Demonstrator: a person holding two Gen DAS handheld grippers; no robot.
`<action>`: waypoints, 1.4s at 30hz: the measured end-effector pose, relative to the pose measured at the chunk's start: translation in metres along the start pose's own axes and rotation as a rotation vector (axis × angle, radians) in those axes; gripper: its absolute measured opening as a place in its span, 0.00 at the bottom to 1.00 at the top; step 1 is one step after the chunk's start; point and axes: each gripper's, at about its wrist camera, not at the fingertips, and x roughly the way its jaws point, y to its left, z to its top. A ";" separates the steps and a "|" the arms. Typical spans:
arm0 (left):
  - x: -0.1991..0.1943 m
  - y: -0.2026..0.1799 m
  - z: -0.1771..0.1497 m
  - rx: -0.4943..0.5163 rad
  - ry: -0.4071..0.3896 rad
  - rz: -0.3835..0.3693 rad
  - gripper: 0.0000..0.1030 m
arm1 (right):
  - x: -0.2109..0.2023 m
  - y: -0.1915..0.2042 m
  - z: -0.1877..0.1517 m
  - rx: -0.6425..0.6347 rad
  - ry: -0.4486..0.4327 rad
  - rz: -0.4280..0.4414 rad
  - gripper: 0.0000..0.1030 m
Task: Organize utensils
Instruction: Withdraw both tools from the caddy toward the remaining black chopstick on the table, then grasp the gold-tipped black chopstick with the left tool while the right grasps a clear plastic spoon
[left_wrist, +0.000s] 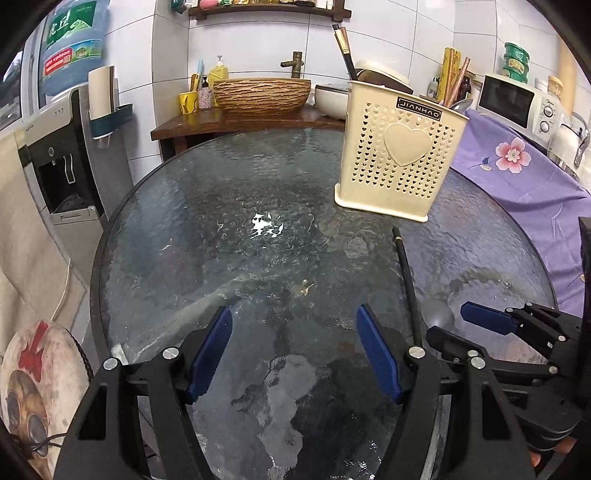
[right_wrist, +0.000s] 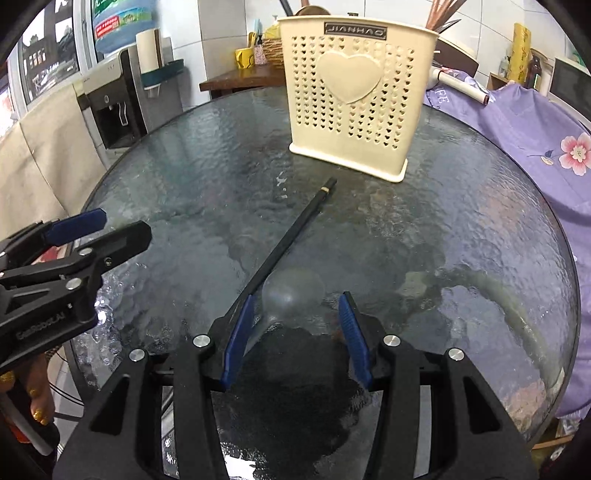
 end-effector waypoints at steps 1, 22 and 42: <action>0.000 0.001 0.000 -0.004 0.000 0.001 0.66 | 0.002 0.001 0.001 0.000 0.005 -0.006 0.47; 0.024 -0.035 0.020 0.111 0.106 -0.110 0.65 | 0.001 -0.024 0.005 -0.138 0.064 0.069 0.36; 0.101 -0.093 0.055 0.219 0.252 -0.132 0.38 | -0.001 -0.048 0.006 -0.040 0.097 0.031 0.46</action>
